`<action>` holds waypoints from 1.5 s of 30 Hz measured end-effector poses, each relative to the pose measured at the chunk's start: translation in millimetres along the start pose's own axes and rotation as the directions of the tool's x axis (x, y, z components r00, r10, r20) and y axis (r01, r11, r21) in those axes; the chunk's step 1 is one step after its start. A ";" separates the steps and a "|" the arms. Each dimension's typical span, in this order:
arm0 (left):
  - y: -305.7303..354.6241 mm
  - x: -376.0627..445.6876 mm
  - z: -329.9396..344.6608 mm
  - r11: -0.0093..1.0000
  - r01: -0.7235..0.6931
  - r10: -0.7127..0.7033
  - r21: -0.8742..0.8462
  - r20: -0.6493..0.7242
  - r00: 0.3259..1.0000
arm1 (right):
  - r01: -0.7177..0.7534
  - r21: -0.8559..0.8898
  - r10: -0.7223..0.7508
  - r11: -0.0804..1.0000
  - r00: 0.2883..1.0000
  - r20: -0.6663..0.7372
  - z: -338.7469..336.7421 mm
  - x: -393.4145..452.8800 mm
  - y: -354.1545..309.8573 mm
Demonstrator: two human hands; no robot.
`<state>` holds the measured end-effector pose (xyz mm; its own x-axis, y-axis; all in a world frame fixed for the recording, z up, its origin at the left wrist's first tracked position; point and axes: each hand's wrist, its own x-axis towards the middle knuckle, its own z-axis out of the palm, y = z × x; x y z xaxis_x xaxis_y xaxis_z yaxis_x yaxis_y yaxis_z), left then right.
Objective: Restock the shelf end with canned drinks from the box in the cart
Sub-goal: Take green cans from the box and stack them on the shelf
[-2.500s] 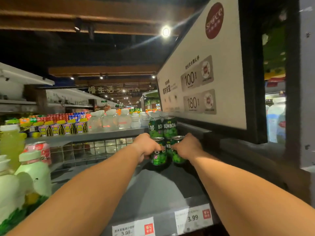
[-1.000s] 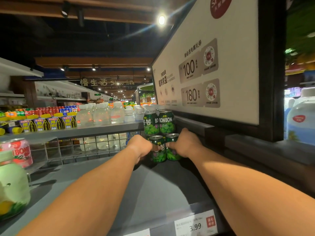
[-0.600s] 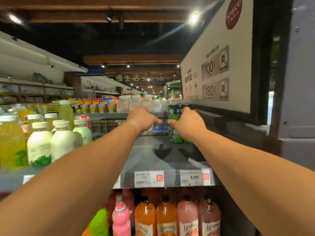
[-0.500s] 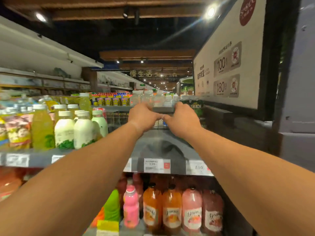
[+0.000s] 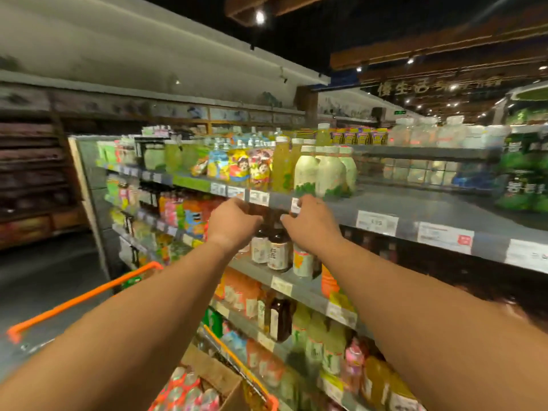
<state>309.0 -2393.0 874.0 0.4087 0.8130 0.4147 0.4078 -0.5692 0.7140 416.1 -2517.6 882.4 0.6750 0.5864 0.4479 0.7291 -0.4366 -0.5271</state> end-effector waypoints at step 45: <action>-506.7 -136.2 161.1 0.337 0.817 -0.942 0.468 0.168 0.292 | 0.154 -0.078 0.008 0.985 0.408 0.913 545.9 -115.5 108.9</action>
<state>178.3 -2235.0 364.8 -0.1278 0.7526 -0.6459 0.8534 0.4153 0.3150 355.6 -2260.4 379.1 0.1781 0.8586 -0.4807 0.8307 -0.3930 -0.3943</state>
